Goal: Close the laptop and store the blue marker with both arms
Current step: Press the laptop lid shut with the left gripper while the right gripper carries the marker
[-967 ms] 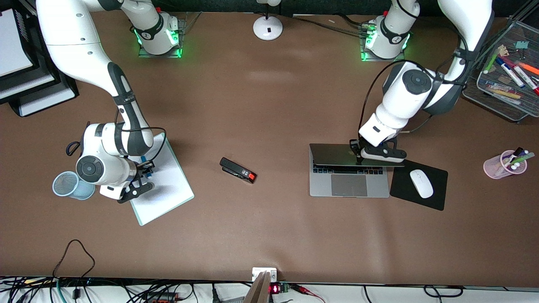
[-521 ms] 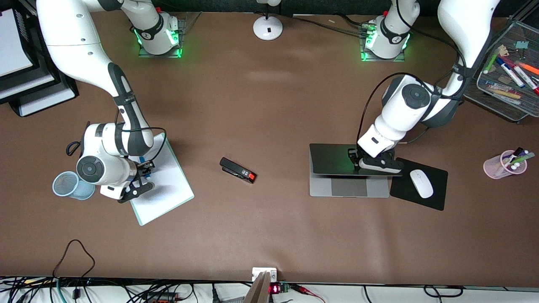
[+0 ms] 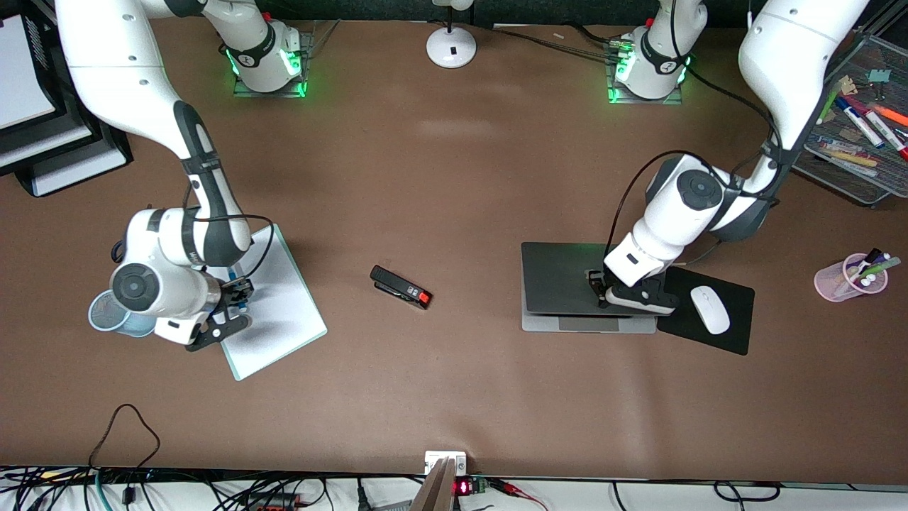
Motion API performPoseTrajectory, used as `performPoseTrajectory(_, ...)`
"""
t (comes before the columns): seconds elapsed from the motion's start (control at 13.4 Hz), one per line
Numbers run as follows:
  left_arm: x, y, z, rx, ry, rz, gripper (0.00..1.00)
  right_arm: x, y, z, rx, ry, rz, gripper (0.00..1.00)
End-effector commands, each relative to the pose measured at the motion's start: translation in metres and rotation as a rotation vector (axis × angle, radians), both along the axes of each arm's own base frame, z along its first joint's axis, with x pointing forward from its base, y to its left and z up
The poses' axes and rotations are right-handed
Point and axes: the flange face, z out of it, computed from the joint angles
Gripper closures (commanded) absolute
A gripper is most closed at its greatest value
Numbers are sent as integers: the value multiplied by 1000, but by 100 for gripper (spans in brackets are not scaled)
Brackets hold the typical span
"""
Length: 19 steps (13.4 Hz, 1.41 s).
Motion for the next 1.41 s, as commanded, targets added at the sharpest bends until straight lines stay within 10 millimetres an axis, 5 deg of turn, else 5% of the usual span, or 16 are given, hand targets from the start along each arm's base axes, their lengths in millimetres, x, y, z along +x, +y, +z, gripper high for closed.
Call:
performPoseTrajectory(0.0,13,4,-22,-16,-29,-23,100,17,7,70,19,4,-3,99)
performPoseTrajectory(0.3,15,5,-45,-38,-31,-20,100,25,8,143,29,-47,6,99)
performPoseTrajectory(0.6,11,7,-59,-2,-36,-70,100,25,-2,171,29,-92,66,99)
performPoseTrajectory(0.82,11,7,-66,-16,-43,-71,100,31,-42,206,47,-194,218,99)
performPoseTrajectory(1.34,10,9,-72,-17,-40,-72,100,18,-88,288,186,-380,525,99)
